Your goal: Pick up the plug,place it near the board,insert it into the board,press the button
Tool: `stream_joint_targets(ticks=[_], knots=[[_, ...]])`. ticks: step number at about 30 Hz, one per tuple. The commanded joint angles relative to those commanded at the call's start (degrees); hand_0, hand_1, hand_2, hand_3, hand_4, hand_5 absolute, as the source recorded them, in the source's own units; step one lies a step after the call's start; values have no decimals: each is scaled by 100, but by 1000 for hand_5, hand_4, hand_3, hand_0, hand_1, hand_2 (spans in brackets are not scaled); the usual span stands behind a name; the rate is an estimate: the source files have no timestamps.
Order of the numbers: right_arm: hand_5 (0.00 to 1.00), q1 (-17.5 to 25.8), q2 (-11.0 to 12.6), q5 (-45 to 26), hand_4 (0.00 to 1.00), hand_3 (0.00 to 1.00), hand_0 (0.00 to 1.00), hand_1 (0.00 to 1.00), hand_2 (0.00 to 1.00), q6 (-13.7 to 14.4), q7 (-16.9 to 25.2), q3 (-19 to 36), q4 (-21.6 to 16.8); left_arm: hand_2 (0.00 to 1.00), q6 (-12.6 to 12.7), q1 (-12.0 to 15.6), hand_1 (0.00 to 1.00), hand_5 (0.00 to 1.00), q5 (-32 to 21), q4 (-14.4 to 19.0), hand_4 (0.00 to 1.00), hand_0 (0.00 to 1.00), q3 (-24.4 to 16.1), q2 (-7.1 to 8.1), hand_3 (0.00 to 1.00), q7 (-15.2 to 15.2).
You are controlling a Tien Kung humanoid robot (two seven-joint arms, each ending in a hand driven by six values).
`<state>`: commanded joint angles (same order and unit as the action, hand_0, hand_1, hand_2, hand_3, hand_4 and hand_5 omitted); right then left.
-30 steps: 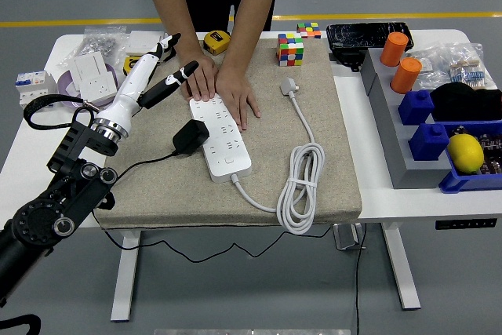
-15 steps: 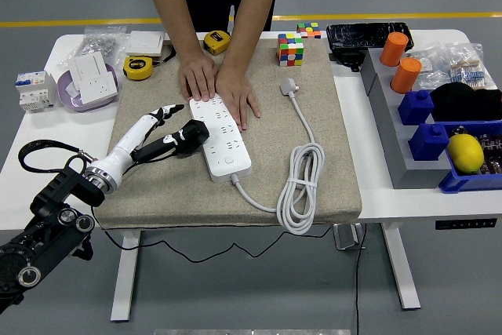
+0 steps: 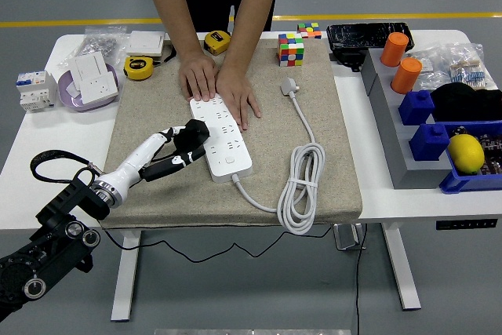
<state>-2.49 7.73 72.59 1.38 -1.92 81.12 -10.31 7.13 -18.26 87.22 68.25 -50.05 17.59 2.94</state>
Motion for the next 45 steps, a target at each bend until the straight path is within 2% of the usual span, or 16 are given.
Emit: stream_joint_targets(ticks=[10, 16, 23, 36, 45], knots=[[731, -15, 6, 8, 998, 779, 942, 795, 746, -2, -19, 1, 0, 932, 0, -351, 972, 945, 89, -109, 998, 941, 252, -13, 896, 27], [732, -22, 7, 17, 998, 779, 941, 795, 745, 1, -19, 9, 0, 930, 14, -422, 972, 947, 203, -64, 998, 944, 316, 24, 892, 21], [734, -40, 12, 22, 998, 779, 941, 794, 745, 1, -19, 9, 0, 930, 14, -582, 972, 951, 864, -38, 998, 945, 418, 77, 893, -49], [735, -43, 18, 29, 998, 779, 940, 794, 744, 1, -36, 28, 0, 931, -1, -802, 972, 961, 1351, -92, 998, 946, 643, 144, 894, -111], [737, -51, 20, 35, 998, 779, 940, 794, 746, 1, -31, 28, 0, 929, -25, -907, 972, 974, 1891, -54, 998, 947, 779, 186, 894, -175]])
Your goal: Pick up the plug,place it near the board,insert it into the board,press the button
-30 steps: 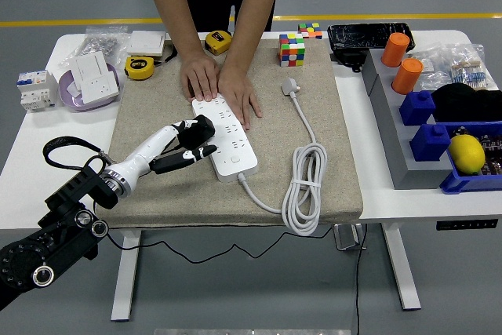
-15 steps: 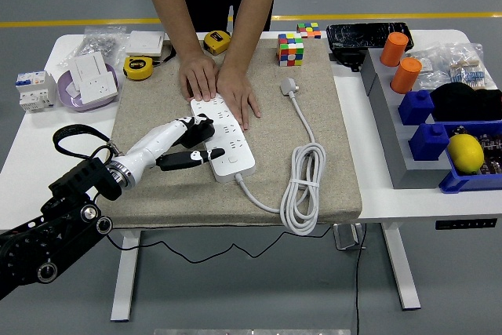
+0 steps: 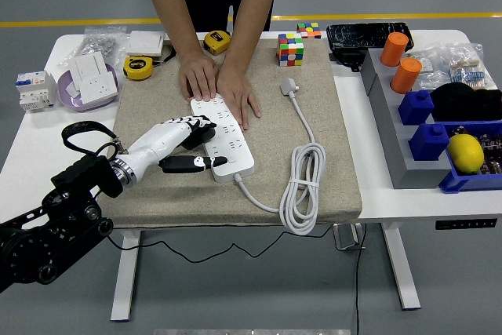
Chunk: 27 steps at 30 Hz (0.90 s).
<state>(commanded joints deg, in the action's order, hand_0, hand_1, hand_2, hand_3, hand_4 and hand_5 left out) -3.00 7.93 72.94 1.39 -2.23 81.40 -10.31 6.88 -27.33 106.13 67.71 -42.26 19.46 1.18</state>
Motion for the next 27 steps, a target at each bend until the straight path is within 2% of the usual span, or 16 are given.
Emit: stream_joint_targets(ticks=[9, 27], knots=[[743, 12, 5, 25, 998, 780, 940, 794, 745, 1, -11, 8, 0, 929, -26, -77, 972, 985, 60, -82, 998, 947, 42, -86, 895, 5], [746, 20, 9, 43, 998, 780, 940, 792, 745, -6, -9, 8, 0, 929, -57, -160, 975, 998, 77, -211, 998, 950, 190, -151, 896, -4]])
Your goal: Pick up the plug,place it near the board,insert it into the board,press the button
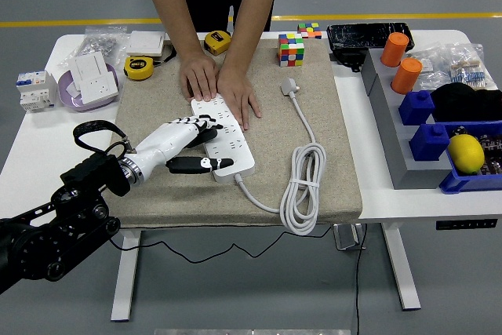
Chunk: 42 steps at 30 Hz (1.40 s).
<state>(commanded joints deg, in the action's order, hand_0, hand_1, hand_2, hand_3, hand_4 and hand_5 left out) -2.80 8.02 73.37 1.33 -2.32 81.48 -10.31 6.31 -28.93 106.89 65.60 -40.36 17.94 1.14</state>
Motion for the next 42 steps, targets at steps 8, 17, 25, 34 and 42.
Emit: stream_joint_targets(ticks=[8, 17, 25, 34, 42], knots=[[746, -2, 6, 5, 998, 780, 940, 792, 745, 3, -9, 11, 0, 928, -3, -45, 975, 998, 4, 19, 998, 949, 58, -28, 897, 15], [746, -17, -3, -4, 998, 780, 939, 794, 745, 6, -1, 6, 0, 927, 25, -82, 976, 998, 27, 55, 998, 949, 55, -53, 897, 52], [747, -27, 0, -18, 998, 781, 939, 793, 745, 1, -11, -2, 0, 926, 82, -93, 974, 998, -92, 246, 998, 950, -36, -60, 891, 156], [747, -70, 12, 10, 998, 781, 941, 792, 745, -10, -4, -22, 0, 888, -91, 1074, 926, 958, -2168, 1728, 998, 912, -1092, -92, 883, -128], [747, -30, 21, 19, 998, 781, 936, 791, 745, -9, -17, 16, 0, 204, -626, 1820, 97, 329, -1901, 2646, 607, 217, -2056, 111, 789, -982]])
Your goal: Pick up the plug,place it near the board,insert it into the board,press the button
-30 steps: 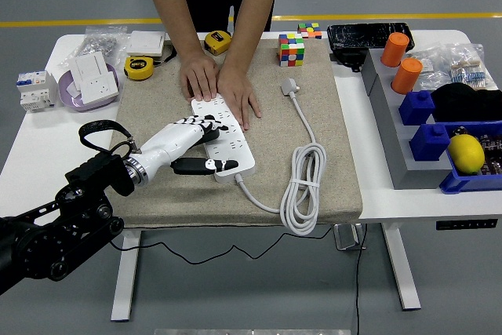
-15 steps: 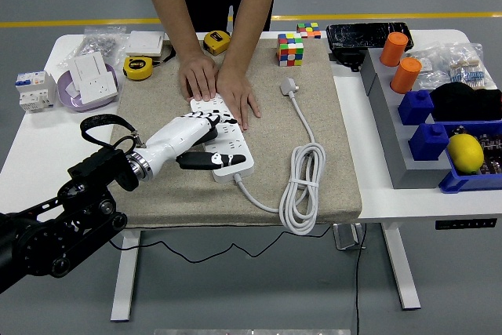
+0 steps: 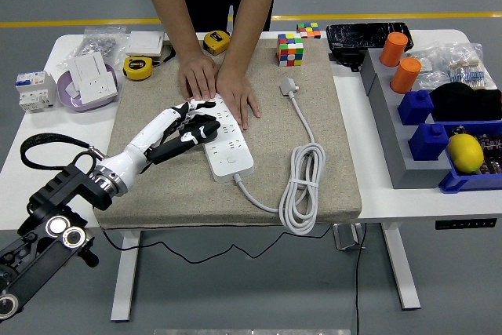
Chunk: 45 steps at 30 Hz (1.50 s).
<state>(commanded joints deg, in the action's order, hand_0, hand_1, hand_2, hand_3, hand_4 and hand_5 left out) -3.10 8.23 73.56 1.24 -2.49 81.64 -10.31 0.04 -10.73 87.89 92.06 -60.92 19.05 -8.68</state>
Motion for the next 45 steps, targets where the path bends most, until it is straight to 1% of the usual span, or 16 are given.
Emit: stream_joint_targets(ticks=[2, 4, 5, 8, 10, 11, 13, 16, 17, 19, 22, 23, 28, 32, 39, 45], knots=[[747, -15, 4, -19, 998, 781, 936, 791, 745, -3, 12, -21, 0, 204, -105, 26, 97, 329, 215, 0, 607, 217, -29, 49, 789, -111], [747, -41, 5, -54, 998, 781, 936, 791, 745, -1, 31, -50, 0, 204, -314, 19, 97, 329, 489, -103, 607, 217, -43, 107, 789, -302], [746, -48, 7, -68, 998, 781, 935, 791, 745, -3, 35, -67, 0, 147, -413, -3, 30, 199, 607, -155, 459, 150, -41, 120, 763, -375], [746, -51, 14, -68, 998, 781, 935, 791, 745, -2, 24, -66, 0, 147, -743, -129, 30, 199, 1160, -384, 459, 150, 12, 136, 763, -538], [746, -45, 8, -5, 998, 781, 935, 791, 745, 4, -1, 30, 0, 147, -878, -278, 30, 199, 1542, -609, 459, 150, 178, 153, 763, -603], [747, -45, 4, 18, 998, 781, 935, 791, 745, 5, -10, 60, 0, 143, -905, -337, 24, 43, 1698, -690, 476, 138, 263, 162, 819, -614], [747, -44, 1, -2, 998, 781, 935, 791, 745, 3, 1, 38, 0, 143, -921, -450, 24, 43, 1779, -773, 476, 138, 436, 177, 819, -609], [747, -54, 0, -12, 998, 781, 935, 791, 745, 0, 4, 13, 0, 143, -946, -657, 24, 43, 1740, -839, 476, 138, 738, 187, 819, -588], [750, -59, 2, -16, 998, 781, 934, 791, 746, 0, 8, 4, 0, 145, -950, -760, 21, 38, 1721, -889, 485, 129, 860, 174, 883, -573], [750, -65, 3, -18, 998, 781, 934, 791, 746, -4, 6, -9, 0, 145, -944, -913, 21, 38, 1720, -968, 485, 129, 1036, 148, 883, -551], [750, -67, 9, 8, 998, 781, 934, 791, 746, -4, -16, 2, 0, 145, -898, -1146, 21, 38, 1666, -1144, 485, 129, 1290, 64, 883, -473], [751, -69, 11, 16, 998, 781, 933, 791, 745, -3, -19, 8, 0, 146, -888, -1200, 22, 2, 1659, -1202, 502, 128, 1338, 39, 928, -459], [751, -85, 9, 0, 998, 781, 933, 791, 745, -4, -19, -16, 0, 146, -830, -1473, 22, 2, 1673, -1459, 502, 128, 1590, -72, 928, -375], [751, -85, 12, -1, 998, 782, 931, 791, 746, -3, -18, -19, 0, 147, -875, -1557, 21, 2, 1722, -1516, 512, 127, 1646, -118, 921, -373], [751, -79, 13, 1, 998, 782, 931, 791, 746, -2, -24, -17, 0, 147, -1031, -1588, 21, 2, 1681, -1530, 514, 128, 1809, -98, 907, -441], [752, -99, 12, -19, 998, 782, 932, 791, 745, -3, -11, -41, 0, 148, -1012, -1649, 22, 2, 1703, -1617, 515, 127, 1861, -139, 906, -445]])
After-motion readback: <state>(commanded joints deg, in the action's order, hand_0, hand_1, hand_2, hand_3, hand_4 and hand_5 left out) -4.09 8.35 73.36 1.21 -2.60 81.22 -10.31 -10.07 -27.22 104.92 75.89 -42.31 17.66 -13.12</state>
